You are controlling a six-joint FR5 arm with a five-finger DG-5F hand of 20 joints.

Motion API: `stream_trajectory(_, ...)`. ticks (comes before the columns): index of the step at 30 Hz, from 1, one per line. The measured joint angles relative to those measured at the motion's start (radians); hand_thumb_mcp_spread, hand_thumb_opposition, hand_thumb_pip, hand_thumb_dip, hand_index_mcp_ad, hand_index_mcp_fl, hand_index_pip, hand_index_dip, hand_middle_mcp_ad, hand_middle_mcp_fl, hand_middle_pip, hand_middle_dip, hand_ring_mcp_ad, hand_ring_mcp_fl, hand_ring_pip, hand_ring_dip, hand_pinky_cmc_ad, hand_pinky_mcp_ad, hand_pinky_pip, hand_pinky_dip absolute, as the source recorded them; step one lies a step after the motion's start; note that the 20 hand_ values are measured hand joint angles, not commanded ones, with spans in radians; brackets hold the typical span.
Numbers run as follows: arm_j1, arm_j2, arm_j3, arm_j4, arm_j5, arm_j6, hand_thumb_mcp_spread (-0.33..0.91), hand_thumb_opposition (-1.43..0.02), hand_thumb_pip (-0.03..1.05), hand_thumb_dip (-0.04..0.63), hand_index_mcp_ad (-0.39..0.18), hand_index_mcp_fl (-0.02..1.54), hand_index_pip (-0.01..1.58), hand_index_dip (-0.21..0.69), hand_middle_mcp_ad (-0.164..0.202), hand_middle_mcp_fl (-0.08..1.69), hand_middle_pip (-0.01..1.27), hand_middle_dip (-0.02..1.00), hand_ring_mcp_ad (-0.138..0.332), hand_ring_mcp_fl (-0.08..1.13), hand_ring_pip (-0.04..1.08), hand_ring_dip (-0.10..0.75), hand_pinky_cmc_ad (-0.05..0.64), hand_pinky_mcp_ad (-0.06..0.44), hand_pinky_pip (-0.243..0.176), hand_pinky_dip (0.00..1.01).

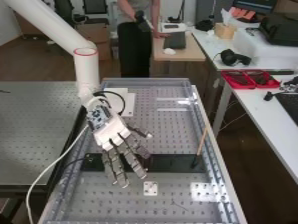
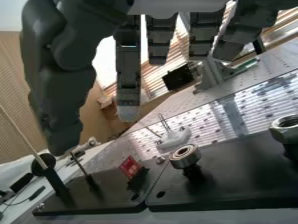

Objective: Grab the pcb board and place it in the clear container

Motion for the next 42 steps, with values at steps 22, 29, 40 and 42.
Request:
stream_trajectory(22, -0.011, -0.042, -0.002, 0.156, -0.026, -0.151, 0.56, -0.76, 0.32, 0.176, -0.075, 0.31, 1.13, 0.216, 0.028, -0.01, 0.12, 0.14, 0.183, 0.00, 0.09, 0.023, 0.216, 0.148, -0.077, 0.19)
stream_trajectory(29, -0.007, -0.065, 0.006, 0.218, 0.005, -0.192, 0.56, -0.76, 0.33, 0.182, -0.075, 0.31, 1.16, 0.208, 0.024, 0.00, 0.13, 0.15, 0.183, 0.00, 0.09, 0.023, 0.216, 0.148, -0.077, 0.19)
stream_trajectory(40, -0.002, -0.083, 0.010, 0.276, 0.045, -0.227, 0.56, -0.76, 0.32, 0.182, -0.075, 0.31, 1.21, 0.202, 0.028, 0.00, 0.13, 0.16, 0.183, 0.00, 0.09, 0.023, 0.216, 0.148, -0.077, 0.19)
stream_trajectory(42, 0.000, -0.083, 0.008, 0.280, 0.048, -0.231, 0.56, -0.76, 0.32, 0.178, -0.075, 0.30, 1.22, 0.202, 0.024, 0.00, 0.13, 0.16, 0.183, 0.00, 0.08, 0.023, 0.216, 0.148, -0.077, 0.19)
